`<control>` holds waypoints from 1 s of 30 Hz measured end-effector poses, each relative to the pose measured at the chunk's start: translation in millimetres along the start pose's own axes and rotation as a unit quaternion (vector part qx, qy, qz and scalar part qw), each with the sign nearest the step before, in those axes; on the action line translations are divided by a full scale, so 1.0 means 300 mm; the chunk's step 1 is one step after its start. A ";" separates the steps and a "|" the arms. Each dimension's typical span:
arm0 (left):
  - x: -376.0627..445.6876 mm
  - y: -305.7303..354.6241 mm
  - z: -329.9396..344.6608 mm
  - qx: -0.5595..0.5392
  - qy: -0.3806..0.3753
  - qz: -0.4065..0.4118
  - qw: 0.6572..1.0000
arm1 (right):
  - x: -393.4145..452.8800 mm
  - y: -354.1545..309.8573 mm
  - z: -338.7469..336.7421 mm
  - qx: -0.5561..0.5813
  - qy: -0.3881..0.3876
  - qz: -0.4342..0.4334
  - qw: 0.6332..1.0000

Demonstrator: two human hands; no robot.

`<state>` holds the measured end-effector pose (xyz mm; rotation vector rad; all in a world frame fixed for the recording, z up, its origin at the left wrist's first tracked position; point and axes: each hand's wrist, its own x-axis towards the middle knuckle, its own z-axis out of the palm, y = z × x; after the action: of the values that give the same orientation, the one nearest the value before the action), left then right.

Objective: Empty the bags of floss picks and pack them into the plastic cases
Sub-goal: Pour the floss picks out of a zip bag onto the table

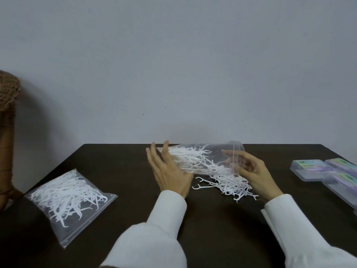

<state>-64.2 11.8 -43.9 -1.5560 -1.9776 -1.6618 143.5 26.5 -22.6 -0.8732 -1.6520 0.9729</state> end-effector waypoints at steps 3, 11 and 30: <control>0.000 0.007 0.008 -0.077 -0.053 -0.074 0.993 | -0.004 -0.018 0.009 -0.008 0.011 -0.012 1.000; 0.010 0.014 0.008 -0.147 -0.059 -0.065 0.985 | -0.008 -0.009 0.016 0.023 -0.005 0.061 0.998; 0.004 0.005 -0.001 -0.082 -0.152 0.026 0.985 | -0.022 0.008 0.015 -0.030 -0.067 0.127 0.989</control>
<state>-63.7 12.0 -42.0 -2.0097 -1.9545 -1.6897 141.0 21.0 -28.3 -1.0994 -1.7172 1.1827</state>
